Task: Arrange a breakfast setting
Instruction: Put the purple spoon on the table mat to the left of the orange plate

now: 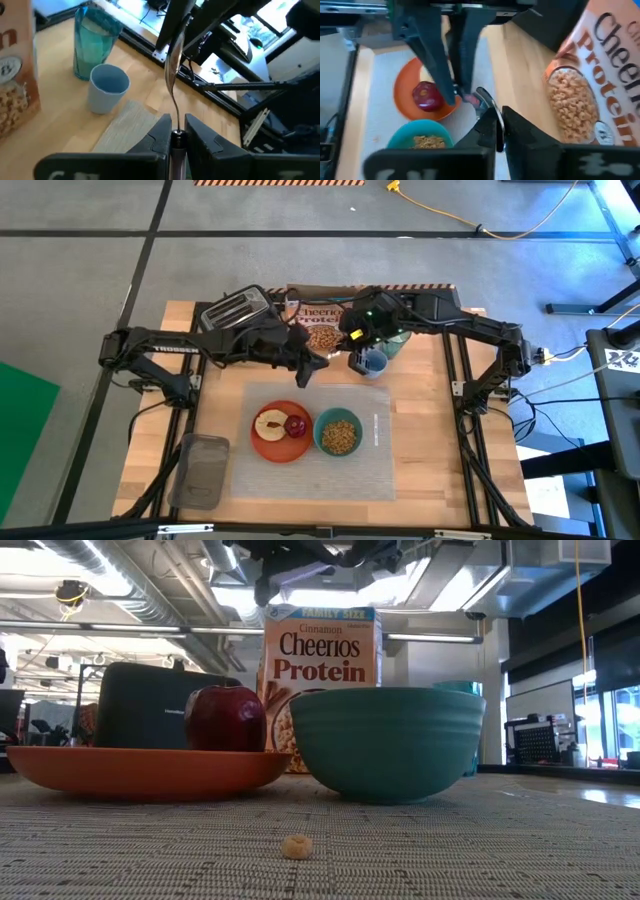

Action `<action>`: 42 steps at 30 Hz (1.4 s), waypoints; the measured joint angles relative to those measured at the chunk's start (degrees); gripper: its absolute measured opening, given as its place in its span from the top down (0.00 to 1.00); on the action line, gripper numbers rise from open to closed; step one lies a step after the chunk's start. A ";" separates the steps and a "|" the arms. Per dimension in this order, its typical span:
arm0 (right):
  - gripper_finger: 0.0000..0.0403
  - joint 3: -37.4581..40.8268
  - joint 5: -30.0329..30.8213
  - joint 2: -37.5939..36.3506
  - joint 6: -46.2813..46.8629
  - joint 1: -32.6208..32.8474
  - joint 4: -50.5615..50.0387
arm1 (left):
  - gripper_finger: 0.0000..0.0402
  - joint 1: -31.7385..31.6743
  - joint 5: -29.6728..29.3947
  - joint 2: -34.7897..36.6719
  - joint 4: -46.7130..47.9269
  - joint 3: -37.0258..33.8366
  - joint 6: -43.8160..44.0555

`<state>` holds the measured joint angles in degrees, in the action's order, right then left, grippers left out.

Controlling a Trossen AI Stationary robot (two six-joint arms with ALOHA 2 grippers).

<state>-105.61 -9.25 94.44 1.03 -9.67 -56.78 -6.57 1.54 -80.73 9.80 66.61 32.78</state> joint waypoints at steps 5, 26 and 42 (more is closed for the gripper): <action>0.77 -0.01 6.05 -0.57 3.40 -0.11 -0.54 | 0.92 1.43 -5.59 1.26 13.19 -0.22 6.49; 0.51 3.42 11.72 -2.13 10.64 4.83 0.94 | 0.92 28.63 -26.45 26.34 23.37 -38.99 66.69; 0.51 3.42 13.29 -2.13 12.25 4.83 0.91 | 0.92 31.45 -25.81 23.61 22.32 -43.43 75.29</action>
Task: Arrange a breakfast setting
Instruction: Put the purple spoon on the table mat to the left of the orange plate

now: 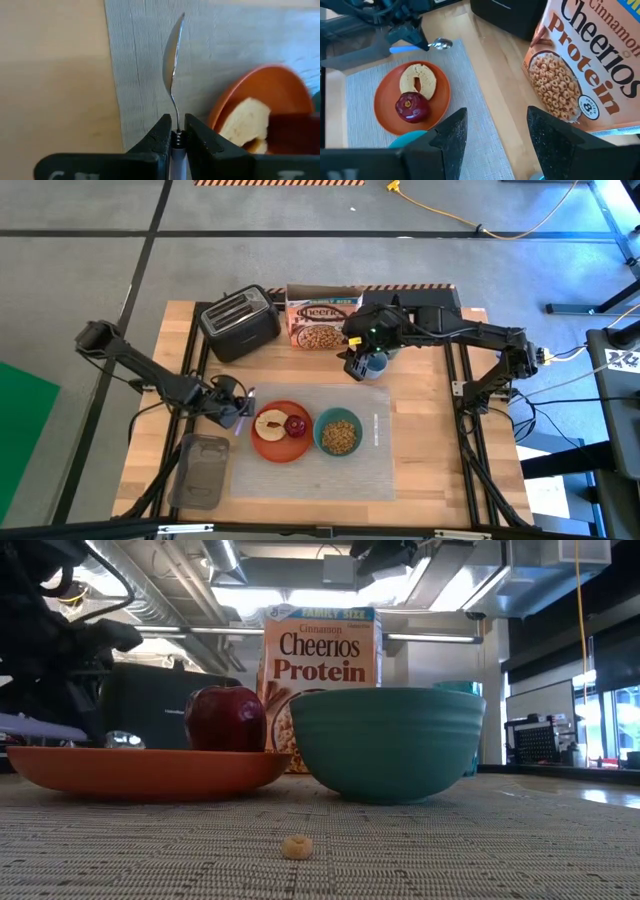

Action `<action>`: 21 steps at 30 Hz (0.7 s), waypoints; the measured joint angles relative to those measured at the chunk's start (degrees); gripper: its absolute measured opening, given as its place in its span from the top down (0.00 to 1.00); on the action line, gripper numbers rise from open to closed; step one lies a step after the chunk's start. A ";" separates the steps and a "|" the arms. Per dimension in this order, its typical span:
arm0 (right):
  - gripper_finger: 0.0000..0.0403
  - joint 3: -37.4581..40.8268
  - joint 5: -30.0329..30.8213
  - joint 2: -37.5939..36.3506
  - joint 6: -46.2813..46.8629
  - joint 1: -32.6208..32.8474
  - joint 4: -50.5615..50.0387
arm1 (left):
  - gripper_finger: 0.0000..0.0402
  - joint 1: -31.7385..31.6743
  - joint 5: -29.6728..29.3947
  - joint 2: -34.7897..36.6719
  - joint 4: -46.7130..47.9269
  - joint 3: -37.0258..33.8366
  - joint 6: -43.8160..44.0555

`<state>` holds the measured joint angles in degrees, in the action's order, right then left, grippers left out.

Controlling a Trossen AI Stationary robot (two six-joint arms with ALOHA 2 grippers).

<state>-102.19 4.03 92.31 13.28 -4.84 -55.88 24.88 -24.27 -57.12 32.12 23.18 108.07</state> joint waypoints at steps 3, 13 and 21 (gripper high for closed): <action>0.51 0.00 0.06 0.00 0.27 0.00 -0.02 | 0.92 0.03 2.94 -3.04 -2.09 0.00 -0.37; 0.51 0.00 1.57 0.00 0.37 0.00 -0.02 | 0.91 2.15 4.28 -8.14 -8.11 0.02 4.87; 0.51 0.00 1.57 0.00 0.04 -0.04 0.07 | 0.88 2.89 4.45 -9.02 -8.74 0.02 7.26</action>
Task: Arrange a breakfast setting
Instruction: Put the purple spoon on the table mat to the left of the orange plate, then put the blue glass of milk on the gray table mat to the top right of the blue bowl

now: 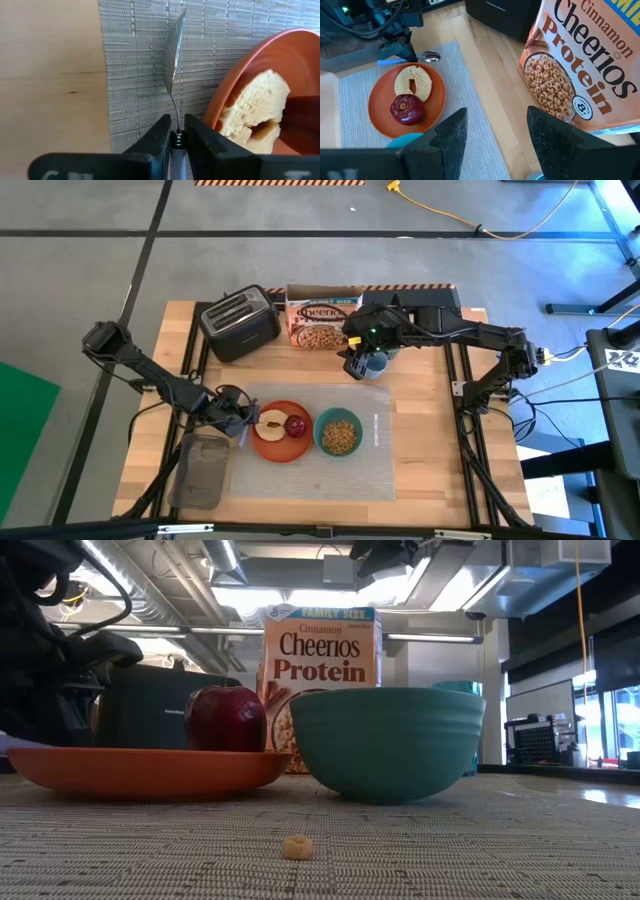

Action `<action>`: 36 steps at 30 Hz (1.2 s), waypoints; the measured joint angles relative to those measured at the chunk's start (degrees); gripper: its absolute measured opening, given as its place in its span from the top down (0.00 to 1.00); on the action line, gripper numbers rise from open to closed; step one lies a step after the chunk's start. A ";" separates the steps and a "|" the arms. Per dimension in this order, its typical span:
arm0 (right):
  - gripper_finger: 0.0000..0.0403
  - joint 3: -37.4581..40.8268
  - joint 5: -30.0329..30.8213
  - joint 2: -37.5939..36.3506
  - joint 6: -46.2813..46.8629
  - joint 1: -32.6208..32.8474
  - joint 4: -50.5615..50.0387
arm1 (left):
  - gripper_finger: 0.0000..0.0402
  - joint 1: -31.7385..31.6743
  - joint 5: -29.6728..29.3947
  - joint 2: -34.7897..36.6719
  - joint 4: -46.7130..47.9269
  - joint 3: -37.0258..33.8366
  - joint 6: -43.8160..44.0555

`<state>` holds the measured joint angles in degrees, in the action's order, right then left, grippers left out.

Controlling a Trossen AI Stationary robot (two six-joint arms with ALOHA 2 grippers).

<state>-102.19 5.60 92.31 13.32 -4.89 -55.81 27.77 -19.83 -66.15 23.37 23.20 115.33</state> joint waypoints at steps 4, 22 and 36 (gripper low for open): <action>0.51 0.00 0.01 0.00 -0.02 -0.02 0.02 | 0.82 0.00 1.55 0.02 -0.30 0.00 -0.19; 0.51 0.09 1.45 -3.29 0.41 -1.14 -3.34 | 0.63 -0.43 3.97 10.20 4.87 3.22 -11.48; 0.51 11.87 4.47 -15.71 8.20 -7.71 -6.36 | 0.63 -10.12 -1.84 13.13 10.67 14.83 -37.82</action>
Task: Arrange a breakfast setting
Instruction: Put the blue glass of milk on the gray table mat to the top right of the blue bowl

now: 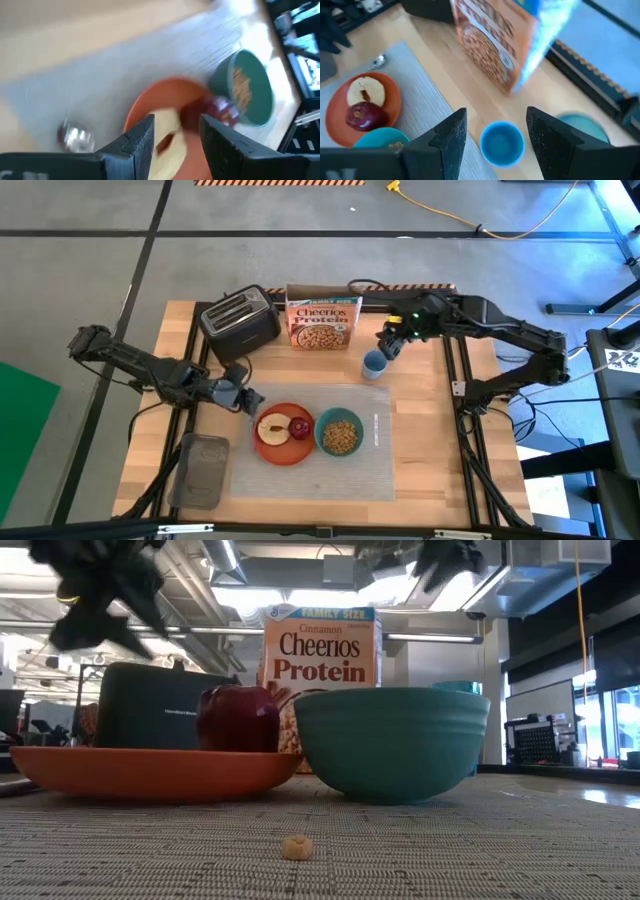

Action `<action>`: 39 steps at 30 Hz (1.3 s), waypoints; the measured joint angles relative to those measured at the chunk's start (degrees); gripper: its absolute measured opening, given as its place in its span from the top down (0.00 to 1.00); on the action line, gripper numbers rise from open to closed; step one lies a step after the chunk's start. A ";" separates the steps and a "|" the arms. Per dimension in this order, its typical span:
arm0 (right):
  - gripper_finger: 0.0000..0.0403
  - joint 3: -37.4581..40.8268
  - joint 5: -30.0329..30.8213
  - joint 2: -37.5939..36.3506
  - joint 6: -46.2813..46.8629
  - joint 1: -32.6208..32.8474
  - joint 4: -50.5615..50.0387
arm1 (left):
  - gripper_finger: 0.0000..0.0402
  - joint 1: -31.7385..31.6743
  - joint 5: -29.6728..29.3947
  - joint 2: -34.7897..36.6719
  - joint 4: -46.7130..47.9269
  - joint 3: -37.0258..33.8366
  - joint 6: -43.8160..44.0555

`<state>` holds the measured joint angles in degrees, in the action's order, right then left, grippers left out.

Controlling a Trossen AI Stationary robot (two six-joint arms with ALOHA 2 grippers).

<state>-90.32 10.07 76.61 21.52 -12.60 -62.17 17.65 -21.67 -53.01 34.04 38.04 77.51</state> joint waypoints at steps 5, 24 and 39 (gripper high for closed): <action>0.51 11.95 0.80 -8.14 8.72 -0.29 3.83 | 0.63 -3.18 -3.33 -0.25 -0.08 6.57 -12.29; 0.51 21.20 0.24 -5.06 6.70 -22.85 -0.42 | 0.63 -9.82 -1.71 -11.77 -1.79 25.80 -41.68; 0.55 21.20 0.44 5.02 1.70 -26.09 2.11 | 0.63 -9.66 -1.73 -12.28 1.35 25.84 -40.75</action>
<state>-69.12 10.51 81.63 23.23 -38.68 -60.07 7.99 -23.40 -65.30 35.39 63.88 36.77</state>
